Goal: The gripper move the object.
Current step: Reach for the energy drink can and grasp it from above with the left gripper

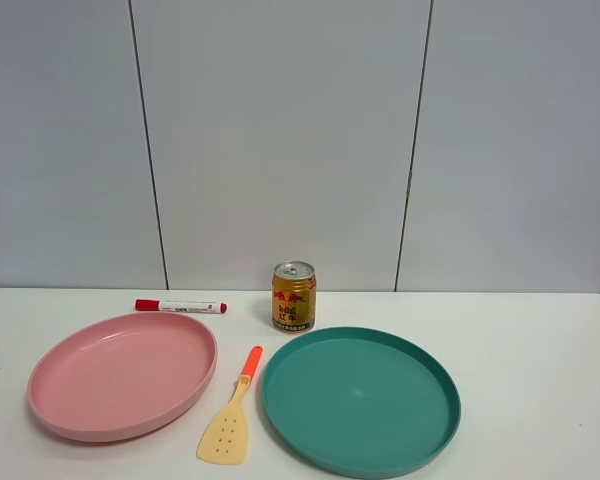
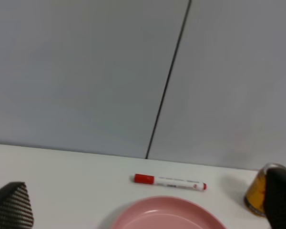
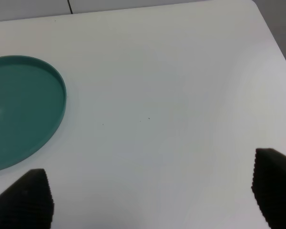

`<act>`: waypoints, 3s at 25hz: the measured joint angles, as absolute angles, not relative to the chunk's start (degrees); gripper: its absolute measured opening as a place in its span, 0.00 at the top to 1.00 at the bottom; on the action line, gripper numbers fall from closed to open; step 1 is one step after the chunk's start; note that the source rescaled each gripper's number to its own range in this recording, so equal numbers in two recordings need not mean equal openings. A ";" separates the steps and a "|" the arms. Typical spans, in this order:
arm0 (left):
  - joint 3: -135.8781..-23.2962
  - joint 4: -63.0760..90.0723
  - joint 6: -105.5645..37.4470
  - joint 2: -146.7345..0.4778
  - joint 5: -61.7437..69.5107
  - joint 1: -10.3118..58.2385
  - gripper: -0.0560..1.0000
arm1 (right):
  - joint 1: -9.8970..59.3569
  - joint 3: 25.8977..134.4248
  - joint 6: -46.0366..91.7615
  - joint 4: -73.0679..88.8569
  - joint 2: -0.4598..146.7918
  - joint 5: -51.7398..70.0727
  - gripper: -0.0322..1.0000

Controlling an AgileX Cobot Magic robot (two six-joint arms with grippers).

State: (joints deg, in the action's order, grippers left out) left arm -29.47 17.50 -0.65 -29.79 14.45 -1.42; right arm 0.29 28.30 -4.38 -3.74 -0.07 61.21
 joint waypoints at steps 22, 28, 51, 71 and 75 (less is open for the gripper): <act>-29.47 10.43 -0.70 -74.37 -26.30 23.96 0.00 | 0.29 28.30 -4.38 -3.74 -0.07 61.21 0.00; -29.52 7.14 0.00 -82.93 -33.72 23.96 0.00 | 0.29 28.30 -4.38 -3.74 -0.07 61.21 0.00; -29.64 -10.81 17.38 -99.34 -58.96 23.96 0.00 | 0.29 28.30 -4.38 -3.74 -0.07 61.21 0.00; -41.50 -16.14 19.53 -111.97 -52.66 24.03 0.00 | 0.29 28.30 -4.38 -3.74 -0.07 61.21 0.00; -44.71 -16.14 21.37 -115.27 -52.38 24.03 0.00 | 0.29 28.30 -4.38 -3.74 -0.07 61.21 0.00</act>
State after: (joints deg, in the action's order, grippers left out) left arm -44.71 -16.14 21.37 -115.27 -52.38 24.03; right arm 0.29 28.30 -4.38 -3.74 -0.07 61.21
